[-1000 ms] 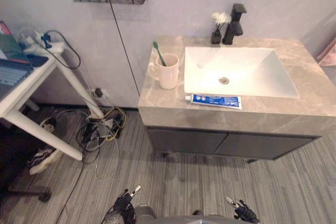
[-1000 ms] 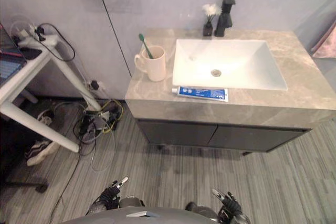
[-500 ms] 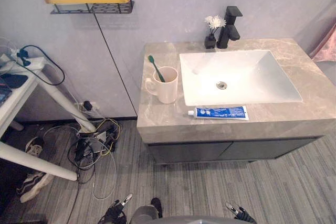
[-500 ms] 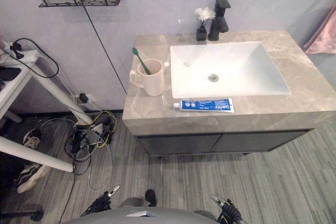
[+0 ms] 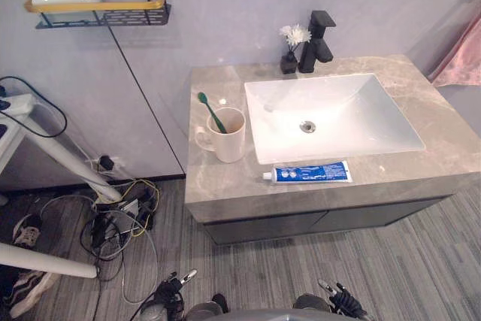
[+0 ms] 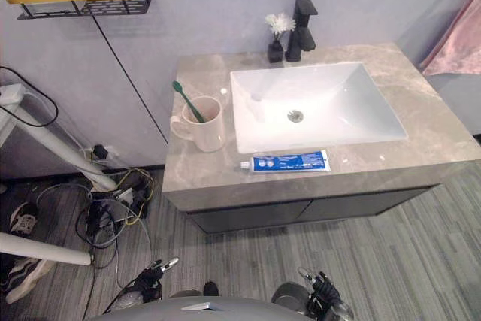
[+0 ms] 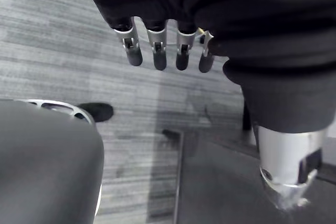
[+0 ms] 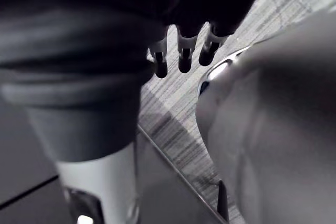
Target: Organize washtable
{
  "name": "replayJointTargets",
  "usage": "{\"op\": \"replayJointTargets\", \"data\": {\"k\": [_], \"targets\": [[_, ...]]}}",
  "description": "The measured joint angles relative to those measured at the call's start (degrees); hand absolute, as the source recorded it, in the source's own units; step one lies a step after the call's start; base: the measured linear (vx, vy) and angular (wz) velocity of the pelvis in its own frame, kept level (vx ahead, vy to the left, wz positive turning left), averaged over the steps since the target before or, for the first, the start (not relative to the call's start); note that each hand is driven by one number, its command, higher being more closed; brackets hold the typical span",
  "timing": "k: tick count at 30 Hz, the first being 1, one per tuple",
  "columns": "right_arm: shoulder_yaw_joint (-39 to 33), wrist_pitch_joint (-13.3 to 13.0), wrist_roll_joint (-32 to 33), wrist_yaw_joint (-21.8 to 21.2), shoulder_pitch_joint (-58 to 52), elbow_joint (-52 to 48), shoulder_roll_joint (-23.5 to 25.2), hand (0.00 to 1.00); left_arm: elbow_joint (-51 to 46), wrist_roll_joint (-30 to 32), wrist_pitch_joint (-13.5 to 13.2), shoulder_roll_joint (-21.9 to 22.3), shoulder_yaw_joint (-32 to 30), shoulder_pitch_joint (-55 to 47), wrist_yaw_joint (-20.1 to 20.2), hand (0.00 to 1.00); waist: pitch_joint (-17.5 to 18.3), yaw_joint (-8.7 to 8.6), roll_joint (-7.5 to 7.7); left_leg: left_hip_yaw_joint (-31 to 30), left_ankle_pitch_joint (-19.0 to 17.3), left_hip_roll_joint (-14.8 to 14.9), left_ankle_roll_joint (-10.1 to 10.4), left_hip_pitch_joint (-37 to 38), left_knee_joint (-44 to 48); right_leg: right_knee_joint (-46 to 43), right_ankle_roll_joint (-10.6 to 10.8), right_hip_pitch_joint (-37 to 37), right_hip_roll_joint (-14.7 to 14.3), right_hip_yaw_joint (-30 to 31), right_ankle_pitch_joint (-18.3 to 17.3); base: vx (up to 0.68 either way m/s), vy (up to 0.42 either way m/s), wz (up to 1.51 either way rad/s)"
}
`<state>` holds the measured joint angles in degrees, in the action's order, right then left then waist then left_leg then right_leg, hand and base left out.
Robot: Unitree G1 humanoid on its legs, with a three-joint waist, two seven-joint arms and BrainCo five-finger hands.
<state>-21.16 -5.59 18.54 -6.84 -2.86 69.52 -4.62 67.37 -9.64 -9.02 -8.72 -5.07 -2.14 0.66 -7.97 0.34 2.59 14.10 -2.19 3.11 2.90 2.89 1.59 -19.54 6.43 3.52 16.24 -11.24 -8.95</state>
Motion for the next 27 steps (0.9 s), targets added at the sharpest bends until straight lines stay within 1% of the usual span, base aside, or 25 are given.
{"op": "replayJointTargets", "data": {"k": [1, 2, 3, 4, 5, 8, 12, 16, 20, 24, 25, 27], "targets": [[-0.75, 0.08, -0.03, 0.00, -0.71, 0.57, 0.22, 0.00, 0.08, 0.06, 0.12, -0.33, -2.23, -0.15, 0.02, 0.00, 0.36, 0.10, 1.40, -1.34, 1.02, 0.30, 1.92, 0.49, -1.57, 3.75, 3.04, -2.21, -0.47, -0.40, -1.71, -0.10, -0.220, 0.31], [-1.04, 0.08, -0.06, 0.00, -0.82, 0.75, 0.17, 0.00, 0.13, 0.11, 0.16, 0.15, -3.24, -0.21, -0.02, 0.00, 0.59, 0.32, 0.86, -1.42, 1.70, 1.00, 2.46, 0.71, -2.40, 5.46, 2.91, -2.85, -1.49, -1.00, -1.82, -0.08, -0.275, 0.26], [-1.12, 0.07, -0.12, -0.01, -0.94, 0.79, -0.22, 0.00, 0.46, 0.16, 0.30, 0.98, -4.49, -0.75, 0.06, 0.00, 0.89, 0.37, 0.26, -1.66, 2.67, 2.34, 3.13, 0.75, -3.37, 6.78, 2.33, -3.31, -3.04, -1.78, -1.38, -0.05, -0.233, 0.10], [-1.08, 0.09, -0.18, -0.02, -1.33, 0.80, -0.87, 0.00, 0.98, 0.46, 0.40, 1.57, -5.84, -1.45, 0.11, 0.00, 1.55, 0.20, -0.90, -2.21, 3.16, 3.93, 3.94, 0.99, -3.98, 8.40, 1.60, -4.46, -5.05, -2.31, -0.91, -0.03, -0.265, 0.13], [-0.91, 0.06, -0.71, -0.09, -1.74, 0.78, -1.12, 0.00, 1.21, 1.31, 0.45, 1.79, -6.56, -2.66, 0.28, 0.00, 2.02, 0.16, -1.55, -2.53, 3.27, 5.55, 4.37, 1.70, -4.24, 10.73, 0.85, -6.45, -7.11, -3.02, -0.12, -0.01, -0.225, 0.11], [-0.54, -0.03, -1.86, -0.46, -1.88, 0.78, -1.18, 0.00, 1.37, 1.22, 0.77, 1.85, -7.45, -3.02, 0.32, 0.00, 2.23, 0.31, -1.43, -3.49, 3.56, 7.23, 4.99, 1.36, -4.37, 13.22, -0.11, -7.85, -9.06, -4.36, 0.66, -0.02, -0.108, 0.12], [-0.35, -0.04, -1.92, -0.46, -2.30, 0.79, -1.14, 0.00, 1.67, 1.10, 1.11, 1.58, -7.38, -3.09, 0.31, 0.00, 2.62, 0.29, -1.47, -3.44, 3.83, 7.16, 5.38, 1.75, -5.14, 14.57, 0.03, -8.67, -9.46, -4.67, 1.28, 0.02, -0.021, 0.04], [0.07, 0.06, -2.02, -0.45, -3.11, 0.81, -0.85, 0.00, 1.70, 1.10, 1.14, 1.28, -5.89, -2.75, 0.34, 0.00, 2.98, 0.13, -0.70, -3.24, 3.85, 5.84, 5.33, 1.91, -5.47, 16.85, 0.74, -9.70, -8.42, -4.50, 2.72, 0.03, 0.049, -0.02], [0.52, 0.06, -2.18, -0.38, -3.34, 0.79, -0.74, 0.00, 1.69, 1.09, 1.13, 0.85, -4.81, -2.71, 0.34, 0.00, 3.42, 0.12, -0.22, -2.49, 3.93, 4.92, 5.20, 2.51, -5.84, 17.10, 1.12, -9.89, -7.52, -4.12, 3.07, 0.01, 0.054, -0.05], [1.60, -0.12, -1.16, 0.08, -3.39, 0.35, -0.41, 0.00, 1.81, 1.10, 1.14, 0.81, -3.97, -3.01, 0.34, 0.00, 3.86, 0.12, -0.78, -1.24, 4.11, 4.88, 4.96, 3.80, -6.64, 17.13, 1.16, -9.92, -7.50, -3.01, 3.53, -0.02, 0.025, -0.17], [2.72, -0.26, 0.70, 0.09, -3.43, 0.22, -0.66, 0.00, 1.84, 1.11, 1.14, 0.98, -3.98, -3.11, 0.34, 0.00, 3.94, 0.13, -1.00, -0.61, 4.14, 4.88, 4.92, 4.10, -6.78, 17.15, 1.15, -9.78, -7.55, -2.41, 3.68, -0.03, 0.023, -0.21], [3.82, -0.40, 0.68, 0.16, -3.45, -0.02, -1.03, 0.00, 1.88, 1.13, 1.14, 1.14, -4.00, -3.27, 0.31, 0.00, 4.06, 0.05, -1.31, -0.34, 4.17, 4.88, 4.87, 4.26, -6.88, 17.43, 1.22, -9.68, -7.56, -2.00, 4.00, -0.03, 0.023, -0.17]]}}
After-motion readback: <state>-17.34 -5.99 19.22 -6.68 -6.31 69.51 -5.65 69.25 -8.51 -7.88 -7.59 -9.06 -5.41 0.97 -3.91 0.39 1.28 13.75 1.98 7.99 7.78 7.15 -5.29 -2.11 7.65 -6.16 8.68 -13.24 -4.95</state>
